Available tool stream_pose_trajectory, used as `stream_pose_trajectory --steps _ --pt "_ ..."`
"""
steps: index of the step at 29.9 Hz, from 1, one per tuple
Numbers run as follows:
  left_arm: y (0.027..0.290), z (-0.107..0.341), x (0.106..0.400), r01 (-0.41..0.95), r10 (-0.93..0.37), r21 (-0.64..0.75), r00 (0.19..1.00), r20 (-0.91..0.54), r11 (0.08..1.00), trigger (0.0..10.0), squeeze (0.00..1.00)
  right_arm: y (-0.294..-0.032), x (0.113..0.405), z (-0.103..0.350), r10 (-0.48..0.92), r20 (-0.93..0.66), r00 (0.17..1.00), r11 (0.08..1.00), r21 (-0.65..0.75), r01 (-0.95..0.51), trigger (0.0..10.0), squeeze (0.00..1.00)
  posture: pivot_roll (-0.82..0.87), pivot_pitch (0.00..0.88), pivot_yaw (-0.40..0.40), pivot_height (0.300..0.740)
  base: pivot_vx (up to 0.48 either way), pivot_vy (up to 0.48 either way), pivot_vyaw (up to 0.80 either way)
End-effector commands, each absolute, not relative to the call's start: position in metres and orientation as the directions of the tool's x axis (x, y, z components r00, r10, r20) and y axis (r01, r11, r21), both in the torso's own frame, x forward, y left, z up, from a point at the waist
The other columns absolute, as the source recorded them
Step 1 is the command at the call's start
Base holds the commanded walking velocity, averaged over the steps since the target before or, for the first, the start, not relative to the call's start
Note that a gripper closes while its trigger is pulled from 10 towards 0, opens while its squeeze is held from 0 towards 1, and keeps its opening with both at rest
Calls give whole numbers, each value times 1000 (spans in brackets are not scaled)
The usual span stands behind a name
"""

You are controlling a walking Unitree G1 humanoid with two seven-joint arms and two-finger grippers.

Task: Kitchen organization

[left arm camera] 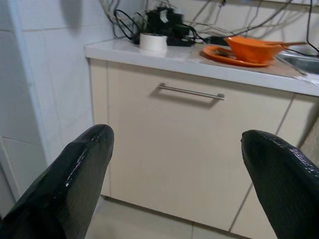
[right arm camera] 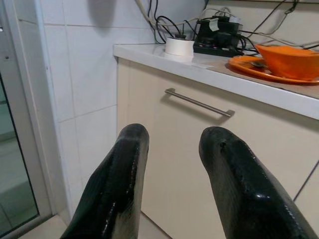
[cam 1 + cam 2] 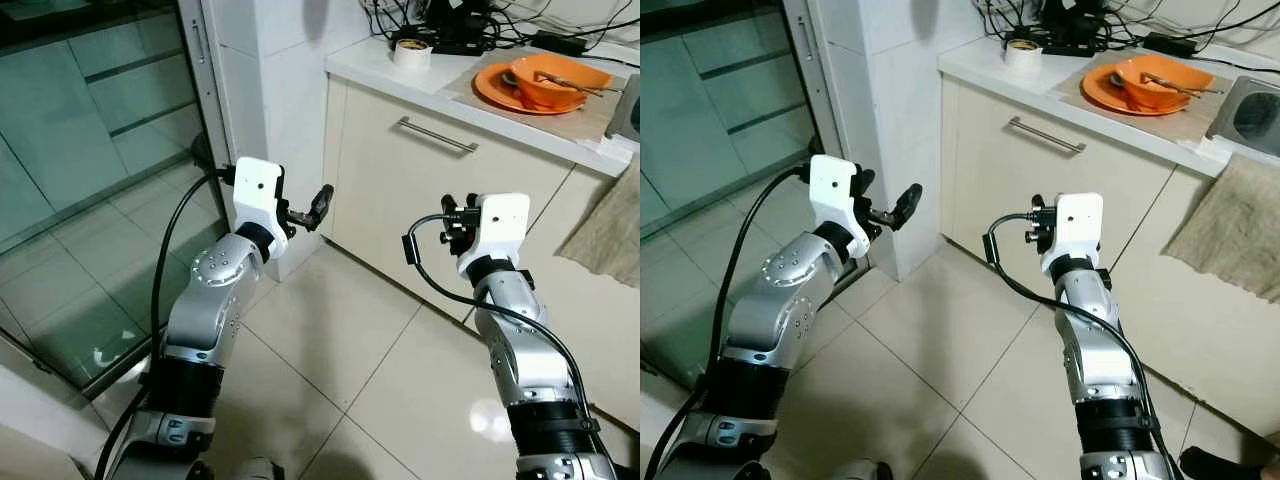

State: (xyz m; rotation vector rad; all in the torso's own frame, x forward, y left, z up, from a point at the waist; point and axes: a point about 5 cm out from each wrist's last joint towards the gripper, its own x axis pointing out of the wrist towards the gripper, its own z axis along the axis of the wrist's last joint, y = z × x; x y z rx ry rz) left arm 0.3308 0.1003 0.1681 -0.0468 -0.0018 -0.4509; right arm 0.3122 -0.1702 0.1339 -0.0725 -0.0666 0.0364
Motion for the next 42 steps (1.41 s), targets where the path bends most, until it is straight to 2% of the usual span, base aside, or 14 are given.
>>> stream_pose_trajectory --steps 1,8,14,15,18,19,21,22,23,30,34,42 --pt "98 170 330 448 -448 -42 894 9 893 10000 0 -170 311 139 42 88 995 997 -72 -36 10000 1000 24 0 28 740 0 0 0" --pt "100 166 332 447 -448 -44 894 -8 894 10000 0 -164 310 138 40 96 995 997 -69 -34 10000 1000 7 0 37 740 0 0 0" --pt "90 173 338 454 -454 -40 891 23 890 10000 0 -172 311 140 30 98 995 997 -74 -23 10000 1000 6 0 23 740 0 0 0" --pt "90 174 338 457 -456 -42 889 29 888 10000 1000 -174 313 142 24 101 995 997 -78 -16 10000 1000 3 0 19 740 0 0 0" --pt "88 175 339 467 -466 -51 884 37 883 10000 1000 -177 317 146 -17 110 994 990 -137 32 10000 1000 -4 0 24 740 0 0 0" --pt "88 175 341 462 -461 -42 887 32 886 10000 886 -177 319 148 -19 119 993 988 -149 37 10000 75 -11 0 29 740 0 0 0" --pt "88 175 342 458 -457 -35 889 29 888 10000 886 -178 320 150 -18 126 992 987 -154 38 10000 75 -11 0 29 740 0 0 0" --pt "88 175 344 454 -453 -34 891 26 890 10000 47 -178 322 152 -15 133 991 988 -148 35 10000 0 -18 0 35 740 0 0 0" --pt "87 176 345 457 -456 -35 890 26 889 10000 0 -179 323 153 -19 128 992 992 -119 35 10000 0 -26 0 41 740 0 0 0" --pt "81 177 347 485 -484 -27 875 29 874 10000 0 -177 321 151 -14 115 993 994 -108 26 10000 0 -27 0 49 740 0 0 -638" --pt "86 172 344 470 -470 -19 883 17 882 10000 0 -168 315 142 12 92 996 995 -95 -3 10000 0 -17 0 49 740 0 0 -723" --pt "97 168 348 438 -437 -28 899 13 899 10000 0 -175 314 142 -11 93 996 997 -77 18 10000 0 -26 0 67 740 0 0 -712"
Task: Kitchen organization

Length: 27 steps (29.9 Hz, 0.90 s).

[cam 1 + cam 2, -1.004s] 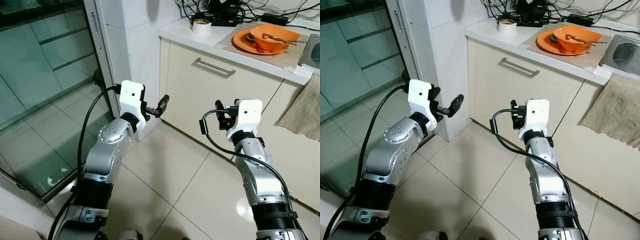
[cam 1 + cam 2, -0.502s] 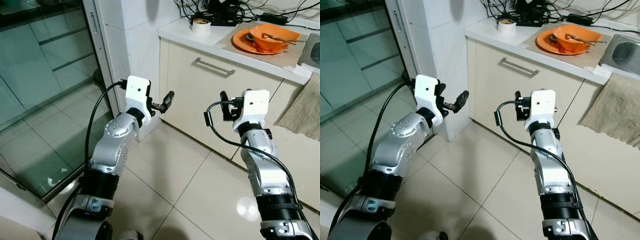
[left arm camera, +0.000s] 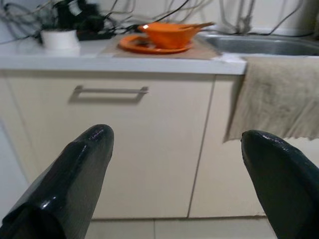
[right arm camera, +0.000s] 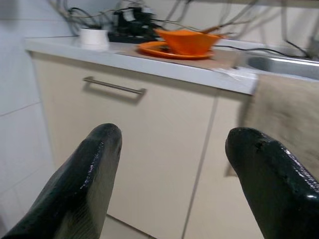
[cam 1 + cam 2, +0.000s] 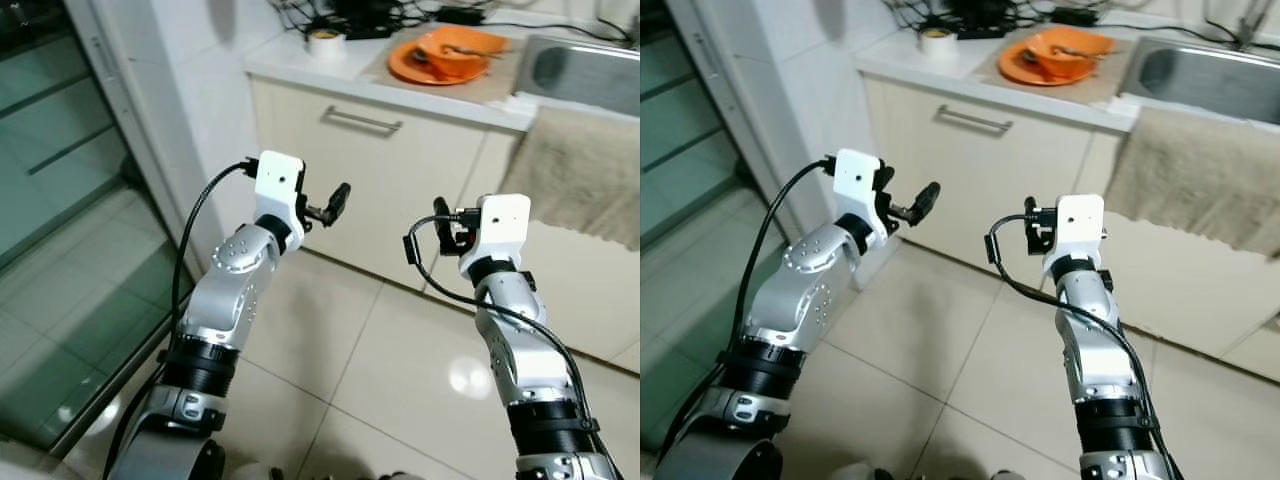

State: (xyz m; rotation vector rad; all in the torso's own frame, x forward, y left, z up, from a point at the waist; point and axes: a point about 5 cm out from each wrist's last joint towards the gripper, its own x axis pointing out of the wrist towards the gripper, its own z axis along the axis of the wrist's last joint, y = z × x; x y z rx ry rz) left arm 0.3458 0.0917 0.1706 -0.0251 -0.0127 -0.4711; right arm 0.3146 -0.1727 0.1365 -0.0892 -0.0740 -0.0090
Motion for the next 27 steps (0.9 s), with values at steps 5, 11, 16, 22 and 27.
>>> stream_pose_trajectory --steps 5,11,16,22,27 --pt "98 167 351 427 -427 -38 904 8 904 10000 0 -174 313 141 -7 90 996 997 -73 14 10000 0 -30 0 68 740 0 0 -694" --pt "96 167 348 429 -429 -31 903 8 903 10000 0 -172 314 140 8 82 997 997 -81 -1 10000 0 -20 0 61 740 0 0 -677" --pt "100 163 345 417 -417 -37 909 3 908 10000 0 -166 315 139 35 74 997 993 -111 -26 10000 0 1 0 49 740 0 0 -679" --pt "102 155 334 406 -407 -41 913 -16 913 10000 0 -154 316 136 75 68 995 991 -116 -67 10000 0 55 0 16 740 0 0 -150" --pt "120 156 332 323 -323 -30 946 -16 946 10000 0 -146 319 131 105 44 994 990 -100 -100 10000 0 119 0 -18 740 0 0 0"
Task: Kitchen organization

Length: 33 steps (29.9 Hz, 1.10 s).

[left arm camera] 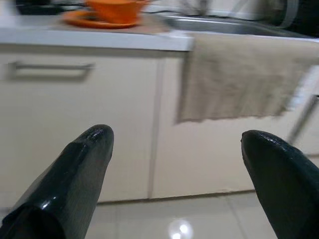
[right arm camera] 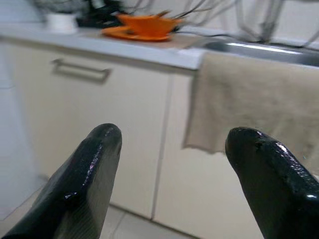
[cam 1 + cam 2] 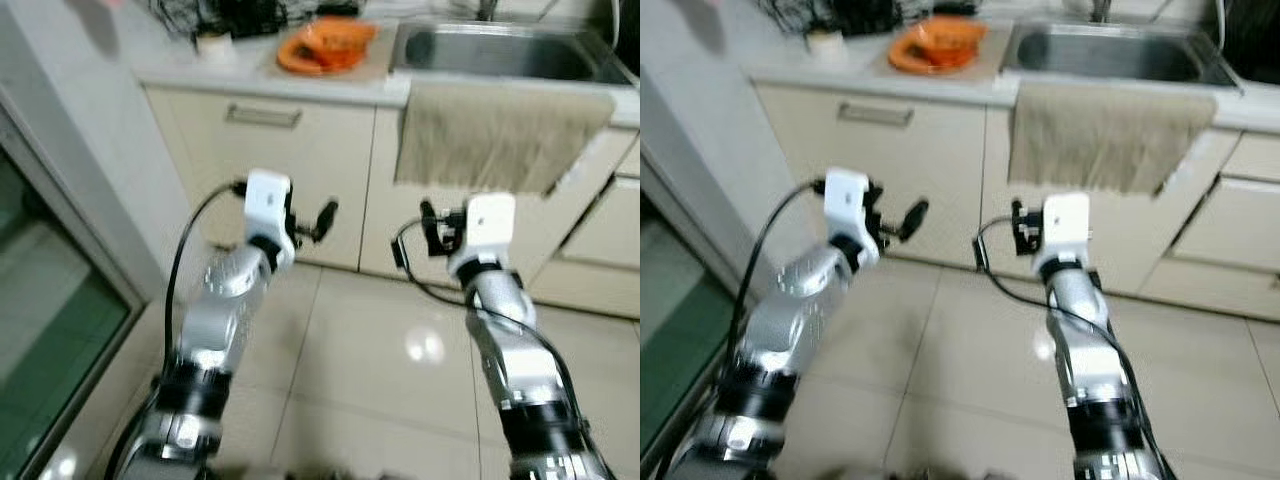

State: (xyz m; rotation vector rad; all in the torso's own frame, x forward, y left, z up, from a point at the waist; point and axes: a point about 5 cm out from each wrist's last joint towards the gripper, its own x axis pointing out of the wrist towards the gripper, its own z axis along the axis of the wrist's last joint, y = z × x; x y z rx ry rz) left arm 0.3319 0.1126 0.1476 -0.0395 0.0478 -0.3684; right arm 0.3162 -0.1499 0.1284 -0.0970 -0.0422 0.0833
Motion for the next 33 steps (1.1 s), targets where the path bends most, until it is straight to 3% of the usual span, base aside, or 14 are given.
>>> stream_pose_trajectory --steps 1,9,22,33 --pt "124 156 331 314 -315 -25 949 -13 949 10000 0 -144 319 131 109 42 993 990 -100 -104 10000 0 125 0 -22 740 0 0 0" --pt "140 168 326 235 -234 -26 971 37 972 10000 0 -137 328 131 176 40 984 976 -141 -168 10000 0 192 0 -68 740 113 0 0" --pt "122 184 341 298 -296 5 949 110 955 10000 0 -179 320 165 1 288 958 984 -172 51 10000 0 82 0 9 740 463 0 0" --pt "113 186 350 374 -378 56 921 96 926 10000 0 -201 316 174 -62 351 934 978 -166 127 10000 0 56 0 42 740 436 0 0"
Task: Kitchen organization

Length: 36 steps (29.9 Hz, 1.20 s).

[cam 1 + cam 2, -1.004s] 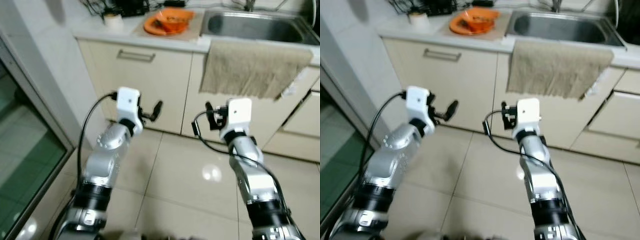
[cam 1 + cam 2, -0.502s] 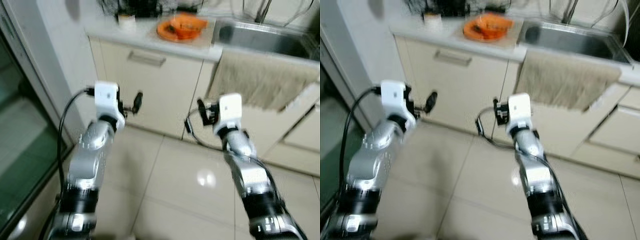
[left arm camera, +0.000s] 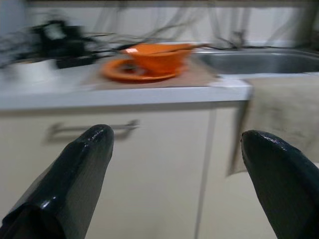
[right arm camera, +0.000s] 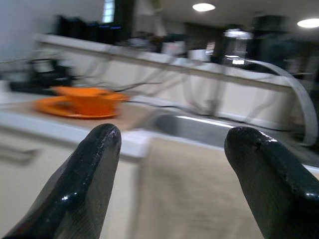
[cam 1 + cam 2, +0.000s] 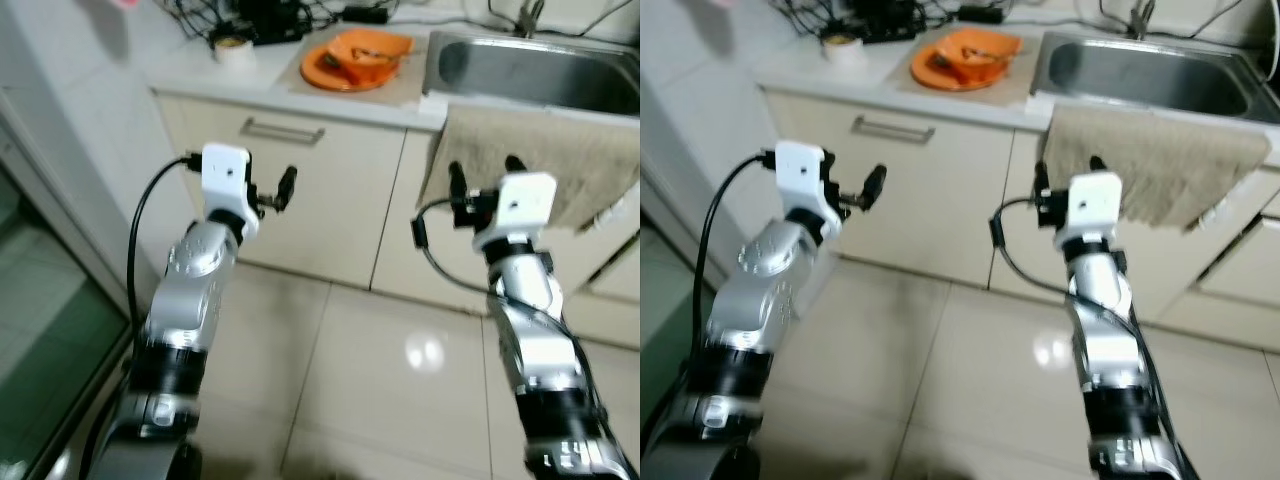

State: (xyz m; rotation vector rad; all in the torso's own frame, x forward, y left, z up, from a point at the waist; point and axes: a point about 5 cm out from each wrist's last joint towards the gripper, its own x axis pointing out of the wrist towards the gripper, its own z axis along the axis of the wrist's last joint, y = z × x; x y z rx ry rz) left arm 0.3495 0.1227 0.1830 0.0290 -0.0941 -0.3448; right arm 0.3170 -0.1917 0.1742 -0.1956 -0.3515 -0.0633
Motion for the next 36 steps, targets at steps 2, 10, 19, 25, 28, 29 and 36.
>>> stream_pose_trajectory --steps 2,10,19,25,28,29,36 --pt "111 189 352 388 -393 67 914 102 919 10000 0 -202 315 173 -77 351 933 978 -157 140 10000 0 52 0 48 740 433 0 0" --pt "103 195 353 419 -422 55 898 122 906 10000 0 -191 315 168 -63 343 937 980 -157 123 10000 0 43 0 50 740 432 0 0" --pt "94 191 352 444 -445 37 888 118 895 10000 0 -190 316 166 -53 331 942 980 -163 113 10000 0 33 0 42 740 432 0 0" --pt "92 192 353 453 -454 34 883 122 891 10000 0 -186 316 164 -48 326 944 982 -159 104 10000 0 31 0 46 740 431 0 0" --pt "92 192 353 454 -455 34 882 122 890 10000 0 -184 316 163 -46 324 945 983 -155 101 10000 0 31 0 48 740 431 0 0" --pt "92 192 353 454 -454 34 883 122 891 10000 0 -184 316 163 -45 323 945 983 -153 99 10000 0 31 0 48 740 431 0 0" --pt "95 192 356 423 -421 14 899 120 906 10000 0 -175 319 167 19 306 952 986 -163 33 10000 0 30 0 48 740 431 0 0"
